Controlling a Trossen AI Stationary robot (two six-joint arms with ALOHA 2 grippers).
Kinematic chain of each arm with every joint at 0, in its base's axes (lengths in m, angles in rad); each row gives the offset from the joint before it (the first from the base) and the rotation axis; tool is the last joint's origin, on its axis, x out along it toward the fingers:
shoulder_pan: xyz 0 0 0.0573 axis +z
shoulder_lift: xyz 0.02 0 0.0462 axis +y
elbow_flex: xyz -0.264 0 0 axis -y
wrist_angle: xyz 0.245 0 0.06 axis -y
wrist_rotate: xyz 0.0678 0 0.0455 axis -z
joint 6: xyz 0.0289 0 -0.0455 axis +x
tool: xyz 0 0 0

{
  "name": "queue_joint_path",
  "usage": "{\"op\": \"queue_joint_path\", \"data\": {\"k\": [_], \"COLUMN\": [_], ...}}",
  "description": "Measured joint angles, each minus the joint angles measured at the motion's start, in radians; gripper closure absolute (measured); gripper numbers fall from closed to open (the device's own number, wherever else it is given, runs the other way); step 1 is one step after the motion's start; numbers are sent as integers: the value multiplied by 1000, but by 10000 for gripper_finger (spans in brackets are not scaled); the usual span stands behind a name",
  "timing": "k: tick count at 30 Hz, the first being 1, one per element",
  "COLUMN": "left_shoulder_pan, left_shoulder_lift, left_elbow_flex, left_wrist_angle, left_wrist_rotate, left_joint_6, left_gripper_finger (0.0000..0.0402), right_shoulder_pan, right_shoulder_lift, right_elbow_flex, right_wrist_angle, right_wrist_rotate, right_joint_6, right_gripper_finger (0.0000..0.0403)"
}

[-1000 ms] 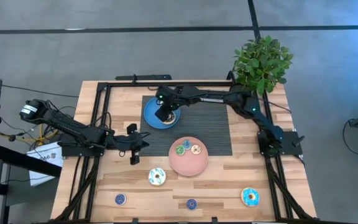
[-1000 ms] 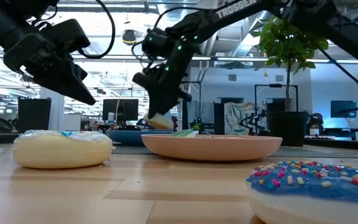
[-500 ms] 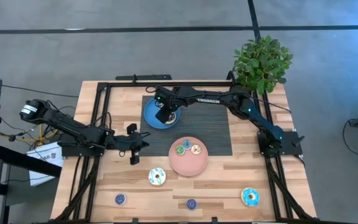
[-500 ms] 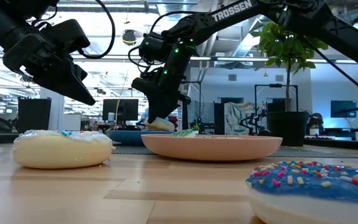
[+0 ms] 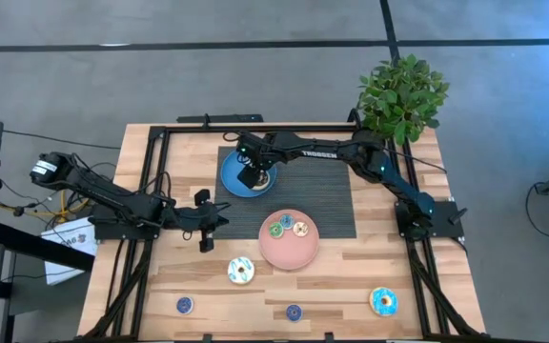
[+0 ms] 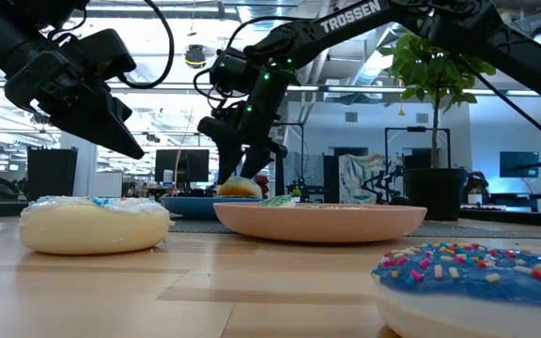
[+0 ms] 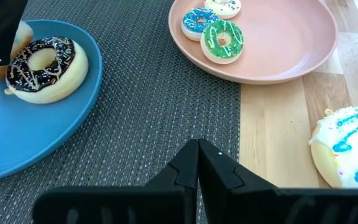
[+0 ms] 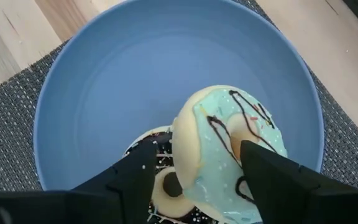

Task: Pick & Place donuts
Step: Put the large green donut on the blue plate

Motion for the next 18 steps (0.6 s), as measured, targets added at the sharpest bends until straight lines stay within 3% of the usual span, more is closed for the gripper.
{"op": "queue_joint_path", "data": {"k": [18], "left_shoulder_pan": [0], "left_shoulder_lift": [0], "left_elbow_flex": [0], "left_wrist_angle": [0], "left_wrist_rotate": [0], "left_joint_6": [0], "left_gripper_finger": [400], "right_shoulder_pan": [-13], "right_shoulder_lift": [-30], "right_elbow_flex": [-1], "right_wrist_angle": [-40], "right_wrist_rotate": [-5], "right_joint_6": [5], "right_gripper_finger": [164]}}
